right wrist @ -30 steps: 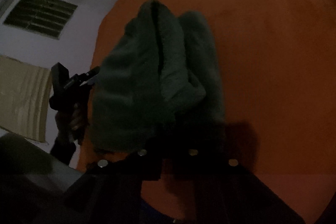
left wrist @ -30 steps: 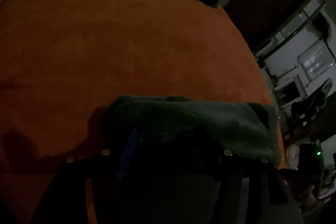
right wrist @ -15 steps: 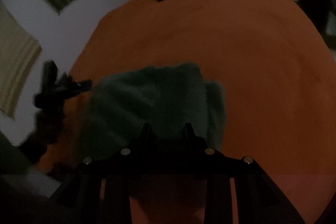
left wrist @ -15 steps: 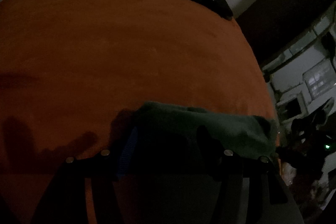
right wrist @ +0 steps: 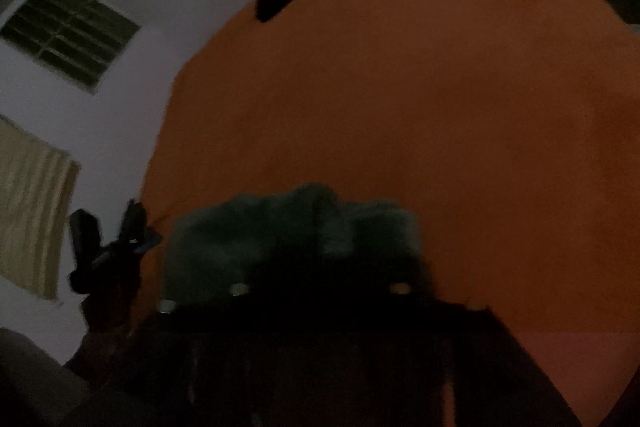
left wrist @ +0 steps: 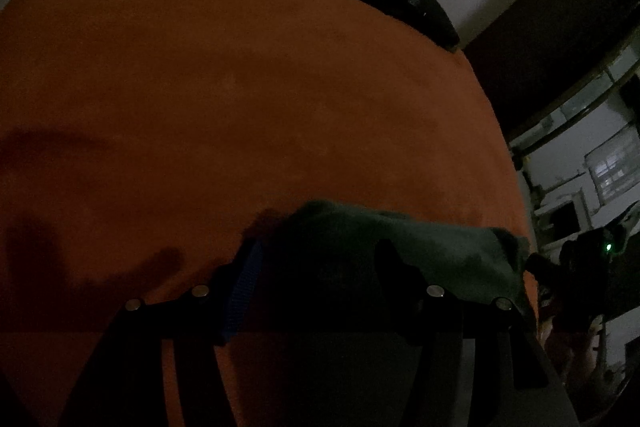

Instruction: Fold clothes

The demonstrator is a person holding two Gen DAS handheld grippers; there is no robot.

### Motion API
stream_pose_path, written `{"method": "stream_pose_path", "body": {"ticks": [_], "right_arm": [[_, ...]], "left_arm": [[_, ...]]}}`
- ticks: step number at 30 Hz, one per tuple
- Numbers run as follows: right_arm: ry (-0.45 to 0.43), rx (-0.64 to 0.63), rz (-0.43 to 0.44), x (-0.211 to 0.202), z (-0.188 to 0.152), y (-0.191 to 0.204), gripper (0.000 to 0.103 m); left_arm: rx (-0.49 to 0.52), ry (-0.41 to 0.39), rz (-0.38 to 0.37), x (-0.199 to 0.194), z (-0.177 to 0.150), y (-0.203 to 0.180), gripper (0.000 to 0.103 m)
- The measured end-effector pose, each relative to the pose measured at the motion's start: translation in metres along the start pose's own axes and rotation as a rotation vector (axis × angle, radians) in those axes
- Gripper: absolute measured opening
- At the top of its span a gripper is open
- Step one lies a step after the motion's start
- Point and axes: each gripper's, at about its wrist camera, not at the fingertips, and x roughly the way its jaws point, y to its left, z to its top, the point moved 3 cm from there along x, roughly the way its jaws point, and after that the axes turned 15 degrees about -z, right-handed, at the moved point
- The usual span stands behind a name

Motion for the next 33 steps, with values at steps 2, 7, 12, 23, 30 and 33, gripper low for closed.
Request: {"method": "stream_pose_path", "body": {"ticks": [2, 7, 12, 23, 30, 33], "right_arm": [[0.015, -0.023, 0.029, 0.010, 0.005, 0.007, 0.035], [-0.006, -0.025, 0.032, 0.017, 0.011, 0.008, 0.005], [-0.008, -0.002, -0.040, 0.022, 0.013, -0.005, 0.005], [-0.001, 0.072, -0.064, 0.015, 0.015, -0.033, 0.014], [0.042, -0.017, -0.093, -0.051, -0.058, -0.026, 0.028], [0.076, -0.045, -0.127, -0.055, -0.089, -0.009, 0.028]], "left_arm": [[-0.005, 0.007, -0.005, 0.002, -0.001, -0.001, 0.060], [-0.018, 0.004, -0.028, 0.004, -0.001, -0.004, 0.060], [0.016, 0.008, -0.038, 0.005, -0.006, -0.011, 0.060], [0.075, 0.039, -0.005, 0.027, -0.010, -0.018, 0.060], [0.066, 0.003, 0.001, 0.009, -0.007, -0.007, 0.060], [0.050, 0.021, 0.007, 0.020, -0.005, -0.004, 0.061]]}}
